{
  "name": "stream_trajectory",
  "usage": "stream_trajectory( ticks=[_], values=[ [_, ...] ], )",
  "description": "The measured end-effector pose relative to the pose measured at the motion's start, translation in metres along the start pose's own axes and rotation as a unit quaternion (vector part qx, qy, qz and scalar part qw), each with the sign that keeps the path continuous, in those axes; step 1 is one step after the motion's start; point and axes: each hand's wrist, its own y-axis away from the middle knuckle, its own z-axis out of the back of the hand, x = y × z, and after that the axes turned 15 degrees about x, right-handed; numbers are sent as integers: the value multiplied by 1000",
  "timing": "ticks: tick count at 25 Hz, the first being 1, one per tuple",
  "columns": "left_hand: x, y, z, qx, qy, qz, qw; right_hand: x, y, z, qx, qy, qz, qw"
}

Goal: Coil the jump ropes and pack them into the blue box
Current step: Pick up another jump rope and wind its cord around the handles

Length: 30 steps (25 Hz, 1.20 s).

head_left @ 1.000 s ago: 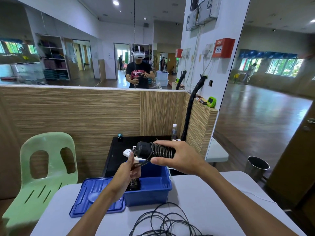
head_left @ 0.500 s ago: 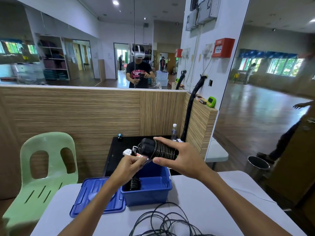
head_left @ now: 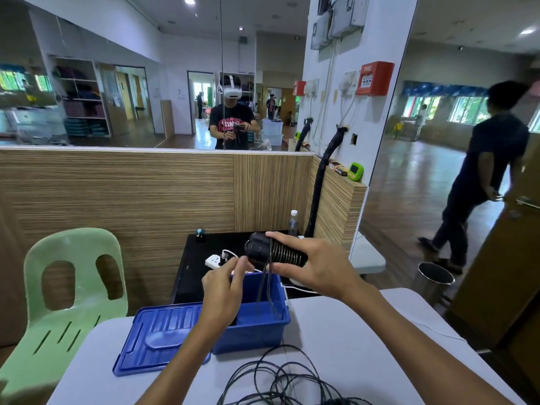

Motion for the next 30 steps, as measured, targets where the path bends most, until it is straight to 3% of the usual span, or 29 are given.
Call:
stream_trajectory(
  ticks=[3, 5, 9, 14, 19, 21, 23, 26, 30],
  values=[
    [-36, 13, -5, 35, 164, 25, 986, -8, 0, -10, 8, 25, -24, 999],
    [-54, 19, -7, 66, 171, 78, 980, -11, -1, -17, -1, 63, -33, 997],
    [-64, 21, -12, 64, 105, 92, 988, -11, -4, -18, -13, 120, -44, 992],
    [-55, 16, -12, 25, -15, 29, 999, -5, -1, -16, -32, 124, -68, 989],
    [-54, 17, -5, 29, -194, 14, 980, 0, -6, -17, -7, 131, -85, 988],
    [-50, 15, -1, 55, -139, 7, 989, 5, -7, -15, -12, 124, -98, 987],
    [-41, 16, 2, 112, 20, 33, 993, 7, -8, -16, -19, 112, -102, 988],
    [-24, 25, 5, 176, 241, 109, 948, 9, -8, -25, -18, 72, -87, 993],
    [6, 31, -2, 172, 286, 125, 934, 16, -7, -17, -16, -3, -56, 998]
  ],
)
